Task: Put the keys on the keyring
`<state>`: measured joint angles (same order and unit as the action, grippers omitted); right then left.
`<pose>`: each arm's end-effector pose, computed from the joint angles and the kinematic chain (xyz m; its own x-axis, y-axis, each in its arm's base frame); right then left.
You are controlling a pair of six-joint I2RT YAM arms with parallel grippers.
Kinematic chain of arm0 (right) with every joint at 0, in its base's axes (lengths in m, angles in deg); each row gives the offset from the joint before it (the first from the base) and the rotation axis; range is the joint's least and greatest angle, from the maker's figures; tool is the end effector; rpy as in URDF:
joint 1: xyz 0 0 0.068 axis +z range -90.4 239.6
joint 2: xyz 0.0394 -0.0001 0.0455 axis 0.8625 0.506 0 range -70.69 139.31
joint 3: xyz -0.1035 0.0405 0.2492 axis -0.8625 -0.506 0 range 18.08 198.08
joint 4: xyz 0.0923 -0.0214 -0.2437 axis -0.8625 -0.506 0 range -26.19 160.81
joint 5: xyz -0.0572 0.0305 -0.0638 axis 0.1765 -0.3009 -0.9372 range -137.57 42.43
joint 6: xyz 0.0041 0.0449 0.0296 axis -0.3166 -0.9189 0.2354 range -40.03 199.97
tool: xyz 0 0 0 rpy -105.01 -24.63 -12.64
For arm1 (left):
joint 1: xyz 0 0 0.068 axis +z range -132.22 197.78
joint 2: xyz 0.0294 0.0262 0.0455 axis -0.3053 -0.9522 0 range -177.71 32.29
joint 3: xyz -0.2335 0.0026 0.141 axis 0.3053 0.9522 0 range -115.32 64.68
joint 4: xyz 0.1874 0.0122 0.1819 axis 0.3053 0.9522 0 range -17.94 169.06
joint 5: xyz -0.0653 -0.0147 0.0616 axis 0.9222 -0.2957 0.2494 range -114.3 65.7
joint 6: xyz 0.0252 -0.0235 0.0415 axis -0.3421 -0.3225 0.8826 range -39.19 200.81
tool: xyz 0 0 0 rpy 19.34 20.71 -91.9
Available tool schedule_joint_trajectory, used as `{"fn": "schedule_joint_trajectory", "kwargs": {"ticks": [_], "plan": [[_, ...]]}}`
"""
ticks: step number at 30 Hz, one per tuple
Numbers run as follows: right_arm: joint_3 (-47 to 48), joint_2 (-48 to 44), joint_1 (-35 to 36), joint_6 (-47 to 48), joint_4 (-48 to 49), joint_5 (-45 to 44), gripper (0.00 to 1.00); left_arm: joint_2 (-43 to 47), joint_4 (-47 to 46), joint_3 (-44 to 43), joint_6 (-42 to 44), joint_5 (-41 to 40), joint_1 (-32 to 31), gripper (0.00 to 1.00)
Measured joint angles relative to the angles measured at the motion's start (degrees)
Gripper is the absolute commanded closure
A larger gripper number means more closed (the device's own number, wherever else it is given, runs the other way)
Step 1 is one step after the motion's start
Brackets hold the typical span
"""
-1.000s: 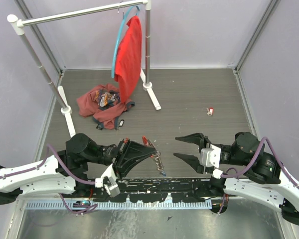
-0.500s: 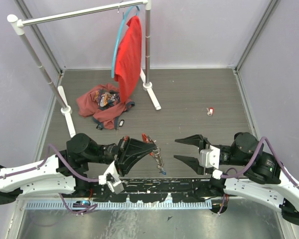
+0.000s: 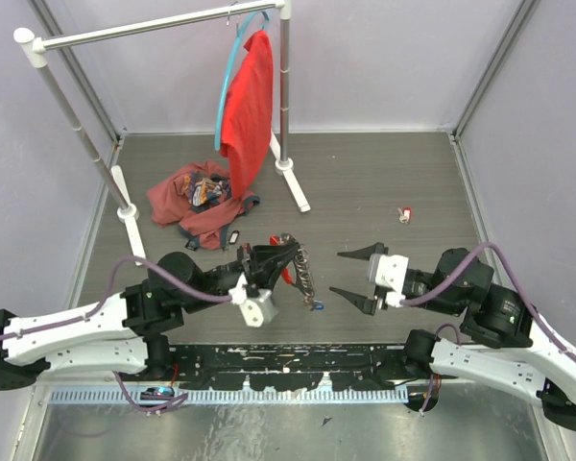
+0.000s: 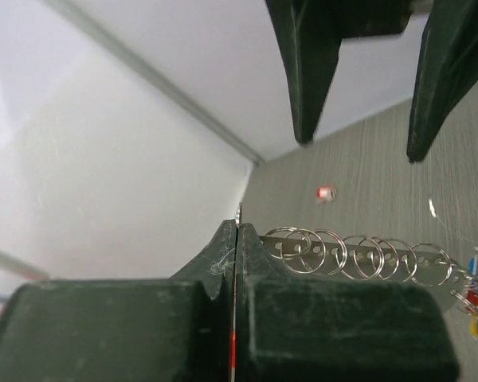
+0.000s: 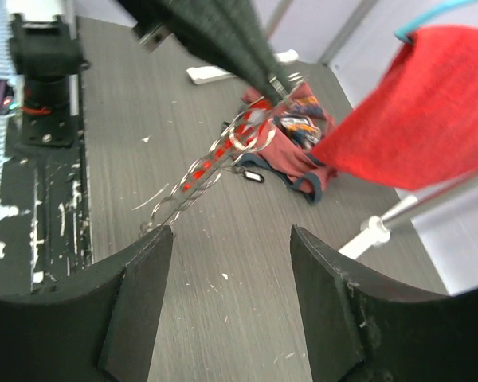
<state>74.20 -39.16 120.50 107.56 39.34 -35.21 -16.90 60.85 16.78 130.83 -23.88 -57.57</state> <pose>0.0424 0.0918 0.3950 0.3915 -0.2269 -0.8918 -0.8751 0.2080 -0.4371 0.0507 -0.1953 0.3866 0.7707 0.0814 -0.6320 0.5895 0.2857 0.7556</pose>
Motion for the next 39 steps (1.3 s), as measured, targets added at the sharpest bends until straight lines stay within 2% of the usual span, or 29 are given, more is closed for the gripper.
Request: {"fn": "schedule_joint_trajectory", "kwargs": {"ticks": [5, 11, 17, 23, 24, 28, 30, 32, 33, 34, 39], "plan": [[2.71, 1.66, 0.00, -6.19, 0.39, -8.68, 0.29, -3.65, 6.99, -3.02, -8.41, -10.71, 0.13, 1.00], [3.28, 1.46, 0.00, -11.47, 1.49, -16.00, 0.25, -4.00, 17.14, -4.55, -19.10, -16.90, 0.57, 1.00], [5.70, 2.71, 0.00, -15.96, 1.44, -22.38, 0.24, -8.98, 21.07, -4.22, -29.07, -14.80, 5.49, 1.00], [6.12, 3.08, 0.00, -18.86, 0.96, -24.46, 0.23, -22.84, 21.81, -3.87, -33.40, -9.99, 9.14, 1.00], [6.12, 3.06, 0.00, -19.30, 0.92, -24.76, 0.23, -25.51, 21.68, -3.96, -33.59, -9.05, 9.51, 0.96], [6.12, 2.60, 0.00, -21.38, 0.72, -26.43, 0.20, -34.27, 18.75, -7.69, -33.92, -5.22, 10.99, 0.68], [6.12, 2.25, 0.00, -22.32, 0.46, -27.39, 0.16, -36.85, 17.88, -9.42, -34.25, -3.41, 11.85, 0.49], [6.12, 1.84, 0.00, -23.50, 0.09, -28.59, 0.10, -39.19, 17.25, -10.80, -34.91, -1.75, 12.76, 0.35], [6.12, 1.66, 0.00, -24.11, -0.31, -29.66, 0.02, -40.19, 16.94, -11.39, -35.30, -0.96, 13.27, 0.30], [6.12, 1.55, 0.00, -24.94, -0.63, -30.60, 0.00, -41.05, 16.70, -11.93, -35.69, -0.17, 13.79, 0.26], [6.12, 1.51, 0.00, -30.38, -3.61, -36.72, 0.00, -41.46, 16.00, -12.55, -38.62, 2.58, 16.72, 0.14]]}}
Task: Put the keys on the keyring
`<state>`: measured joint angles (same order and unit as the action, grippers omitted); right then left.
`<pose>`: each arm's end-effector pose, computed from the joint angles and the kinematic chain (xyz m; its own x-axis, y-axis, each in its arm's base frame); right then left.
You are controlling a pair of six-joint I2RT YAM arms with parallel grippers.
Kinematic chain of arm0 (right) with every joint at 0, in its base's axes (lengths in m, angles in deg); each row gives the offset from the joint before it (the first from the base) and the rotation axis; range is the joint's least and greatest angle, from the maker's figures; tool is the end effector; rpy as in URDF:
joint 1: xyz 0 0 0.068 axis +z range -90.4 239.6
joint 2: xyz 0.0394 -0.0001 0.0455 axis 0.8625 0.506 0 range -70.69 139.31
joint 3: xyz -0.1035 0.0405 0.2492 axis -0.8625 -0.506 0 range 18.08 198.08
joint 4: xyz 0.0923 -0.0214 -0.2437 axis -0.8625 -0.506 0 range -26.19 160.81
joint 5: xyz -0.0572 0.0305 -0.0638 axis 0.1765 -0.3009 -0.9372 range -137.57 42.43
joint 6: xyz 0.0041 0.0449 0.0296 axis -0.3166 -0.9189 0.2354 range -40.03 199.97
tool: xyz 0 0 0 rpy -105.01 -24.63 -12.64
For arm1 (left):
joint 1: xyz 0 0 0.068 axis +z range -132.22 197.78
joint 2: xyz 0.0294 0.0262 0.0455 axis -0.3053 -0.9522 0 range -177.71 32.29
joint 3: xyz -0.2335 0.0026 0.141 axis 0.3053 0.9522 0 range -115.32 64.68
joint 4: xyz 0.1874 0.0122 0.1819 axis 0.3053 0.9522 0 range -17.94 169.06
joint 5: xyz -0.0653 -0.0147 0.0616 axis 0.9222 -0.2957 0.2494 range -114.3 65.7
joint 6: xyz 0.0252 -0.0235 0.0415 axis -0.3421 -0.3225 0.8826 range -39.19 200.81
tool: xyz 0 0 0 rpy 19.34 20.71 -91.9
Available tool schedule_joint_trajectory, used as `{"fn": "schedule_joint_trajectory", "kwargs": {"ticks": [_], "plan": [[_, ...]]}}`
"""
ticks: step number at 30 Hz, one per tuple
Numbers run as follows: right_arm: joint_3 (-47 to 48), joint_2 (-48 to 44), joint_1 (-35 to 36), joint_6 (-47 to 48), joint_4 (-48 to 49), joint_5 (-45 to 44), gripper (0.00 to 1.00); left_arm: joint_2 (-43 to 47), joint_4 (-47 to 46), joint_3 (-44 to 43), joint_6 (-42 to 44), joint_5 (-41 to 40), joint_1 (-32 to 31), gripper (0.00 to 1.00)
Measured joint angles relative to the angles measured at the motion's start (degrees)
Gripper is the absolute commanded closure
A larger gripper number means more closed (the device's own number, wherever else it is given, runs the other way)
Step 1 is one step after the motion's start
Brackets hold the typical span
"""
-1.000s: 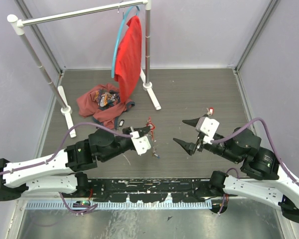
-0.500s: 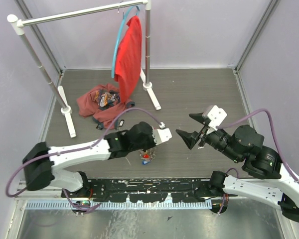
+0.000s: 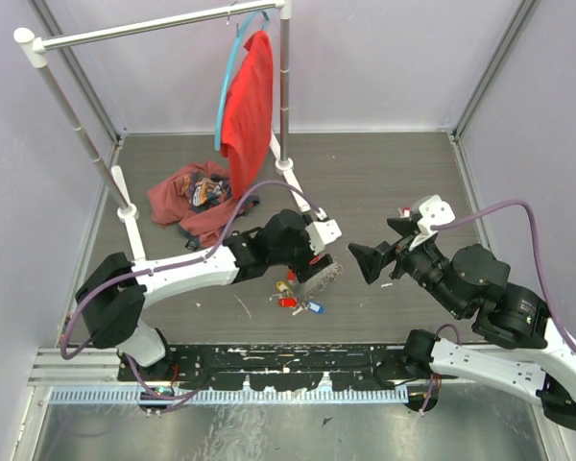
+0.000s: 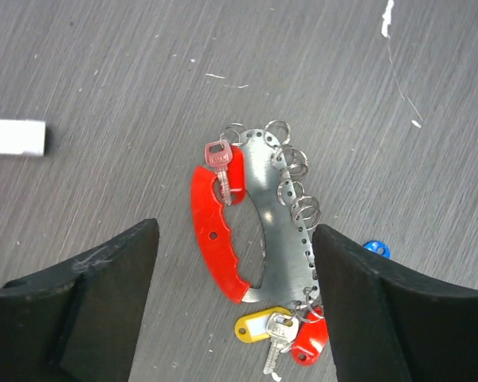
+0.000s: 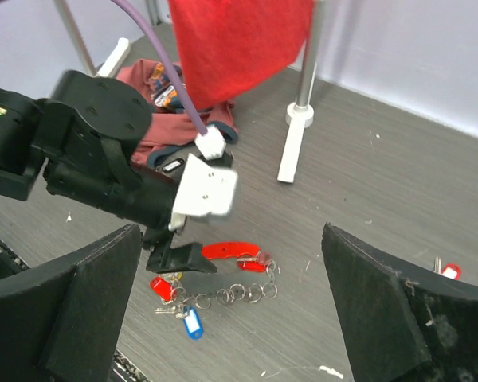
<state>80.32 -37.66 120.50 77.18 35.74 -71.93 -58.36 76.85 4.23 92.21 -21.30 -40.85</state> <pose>0.0562 0.0708 0.4184 -0.0787 -0.0502 -0.9956 -0.5933 0.8050 0.0063 0.1830 -0.3038 0.2432 -0.1199 0.5755 -0.8089 0.9167 0.3770 0.1324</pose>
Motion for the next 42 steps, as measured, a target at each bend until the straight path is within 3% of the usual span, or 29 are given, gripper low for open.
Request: {"fn": "schedule_joint_trajectory", "kwargs": {"ticks": [5, 13, 17, 22, 33, 42], "plan": [[-0.83, 0.44, 0.00, -5.27, -0.94, -3.78, 0.00, 2.67, 3.15, -1.03, -7.17, -3.74, 3.39, 0.00], [-3.04, 10.58, 0.00, -17.29, -4.11, -10.27, 0.00, 11.52, 17.51, -6.19, -22.47, -8.87, 13.16, 0.02], [-4.87, 15.82, 0.00, -19.58, -4.57, -8.63, 0.00, 18.43, 24.57, -5.01, -26.95, -13.03, 13.73, 0.02], [-5.88, 15.87, 0.00, -20.24, -5.57, -6.03, 0.00, 27.41, 32.30, -1.42, -30.69, -18.03, 13.51, 0.02], [-5.51, -5.29, 0.00, -21.49, -9.01, -13.03, 0.00, 55.34, 40.54, 8.92, -34.80, -29.86, 13.49, 0.02], [-6.08, -17.51, 0.00, -19.85, -12.57, -20.28, 0.00, 68.70, 42.16, 14.25, -36.24, -35.36, 13.49, 0.02]]}}
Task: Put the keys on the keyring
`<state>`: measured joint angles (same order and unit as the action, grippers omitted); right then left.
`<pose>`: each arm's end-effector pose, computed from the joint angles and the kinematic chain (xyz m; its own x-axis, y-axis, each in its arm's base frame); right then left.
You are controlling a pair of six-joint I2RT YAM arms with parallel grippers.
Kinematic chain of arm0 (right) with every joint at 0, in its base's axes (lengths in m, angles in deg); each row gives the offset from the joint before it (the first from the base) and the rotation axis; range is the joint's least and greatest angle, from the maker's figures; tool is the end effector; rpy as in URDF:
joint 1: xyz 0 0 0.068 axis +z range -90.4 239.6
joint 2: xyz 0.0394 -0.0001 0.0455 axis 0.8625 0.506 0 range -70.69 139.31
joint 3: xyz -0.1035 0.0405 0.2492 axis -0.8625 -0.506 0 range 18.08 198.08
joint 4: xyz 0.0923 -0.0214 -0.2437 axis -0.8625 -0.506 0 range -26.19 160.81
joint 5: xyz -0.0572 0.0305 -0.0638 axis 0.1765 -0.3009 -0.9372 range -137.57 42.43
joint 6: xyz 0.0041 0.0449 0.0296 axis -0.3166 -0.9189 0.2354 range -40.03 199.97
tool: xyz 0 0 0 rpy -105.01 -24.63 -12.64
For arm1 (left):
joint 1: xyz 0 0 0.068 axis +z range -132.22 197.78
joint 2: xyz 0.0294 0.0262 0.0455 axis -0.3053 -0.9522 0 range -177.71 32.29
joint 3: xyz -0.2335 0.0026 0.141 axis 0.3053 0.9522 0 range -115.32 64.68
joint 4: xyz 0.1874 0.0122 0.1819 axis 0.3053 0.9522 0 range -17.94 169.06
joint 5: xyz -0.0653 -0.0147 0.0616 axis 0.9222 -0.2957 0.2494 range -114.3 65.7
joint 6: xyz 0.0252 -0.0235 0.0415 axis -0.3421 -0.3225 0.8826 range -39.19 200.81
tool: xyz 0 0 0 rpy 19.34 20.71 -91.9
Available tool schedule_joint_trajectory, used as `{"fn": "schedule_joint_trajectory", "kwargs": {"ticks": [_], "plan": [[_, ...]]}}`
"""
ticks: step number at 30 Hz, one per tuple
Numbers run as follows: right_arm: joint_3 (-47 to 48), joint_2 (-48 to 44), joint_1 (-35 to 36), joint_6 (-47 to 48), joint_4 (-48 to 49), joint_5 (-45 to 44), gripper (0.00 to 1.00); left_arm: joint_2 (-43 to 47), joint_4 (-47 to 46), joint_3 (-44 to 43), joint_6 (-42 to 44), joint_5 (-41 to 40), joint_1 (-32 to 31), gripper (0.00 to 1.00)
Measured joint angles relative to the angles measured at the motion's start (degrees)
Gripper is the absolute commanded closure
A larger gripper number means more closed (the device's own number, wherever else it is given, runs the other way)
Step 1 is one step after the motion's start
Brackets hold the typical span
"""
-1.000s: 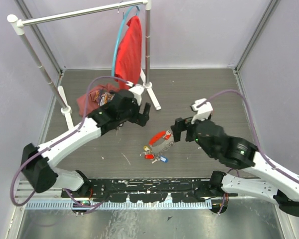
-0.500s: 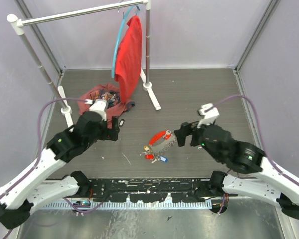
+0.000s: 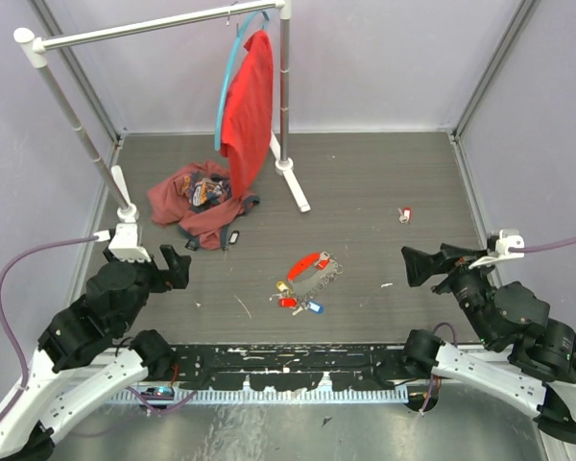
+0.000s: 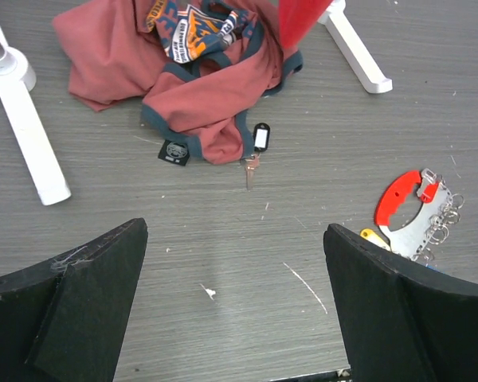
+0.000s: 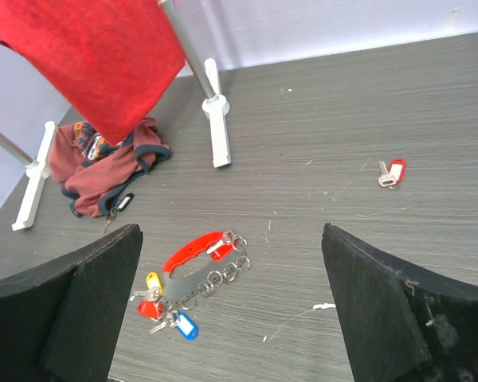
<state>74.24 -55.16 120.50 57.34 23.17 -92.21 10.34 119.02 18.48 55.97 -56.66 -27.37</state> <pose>0.0273 -0.0024 0.3771 -0.1636 0.2691 -0.9491 -0.2379 0.9229 0.3027 0.0628 -0.0362 0.3272 -0.3525 -0.1489 -0.9239 0.1130 0.9733 -0.2000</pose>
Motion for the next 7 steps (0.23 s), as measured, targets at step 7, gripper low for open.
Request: {"fn": "schedule_joint_trajectory", "kwargs": {"ticks": [7], "plan": [[-3.43, -3.54, 0.00, 0.96, -0.85, -1.90, 0.00, 2.27, 0.11, 1.44, -0.76, -2.71, 0.00, 0.02]]}}
